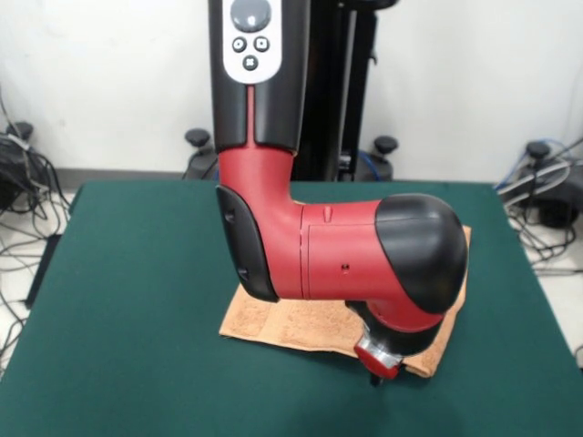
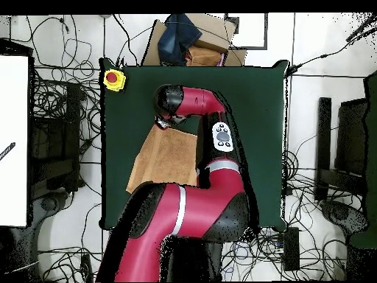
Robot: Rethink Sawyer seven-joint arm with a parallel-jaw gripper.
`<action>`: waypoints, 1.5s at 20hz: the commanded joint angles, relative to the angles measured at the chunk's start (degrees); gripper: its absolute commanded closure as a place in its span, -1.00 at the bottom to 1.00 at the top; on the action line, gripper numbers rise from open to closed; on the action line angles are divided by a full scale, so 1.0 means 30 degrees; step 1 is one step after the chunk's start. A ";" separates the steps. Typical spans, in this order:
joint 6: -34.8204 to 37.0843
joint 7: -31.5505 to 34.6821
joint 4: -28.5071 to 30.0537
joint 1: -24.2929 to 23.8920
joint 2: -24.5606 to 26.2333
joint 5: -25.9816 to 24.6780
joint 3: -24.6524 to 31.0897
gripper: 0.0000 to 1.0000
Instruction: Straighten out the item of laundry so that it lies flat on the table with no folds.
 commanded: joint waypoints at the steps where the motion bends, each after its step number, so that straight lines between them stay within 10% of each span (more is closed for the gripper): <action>1: -0.0245 0.3883 0.1220 0.0057 0.0500 0.0167 -0.0001 -1.00; 30: 0.0574 0.4180 0.1258 0.0039 0.1748 0.0368 -0.0136 -1.00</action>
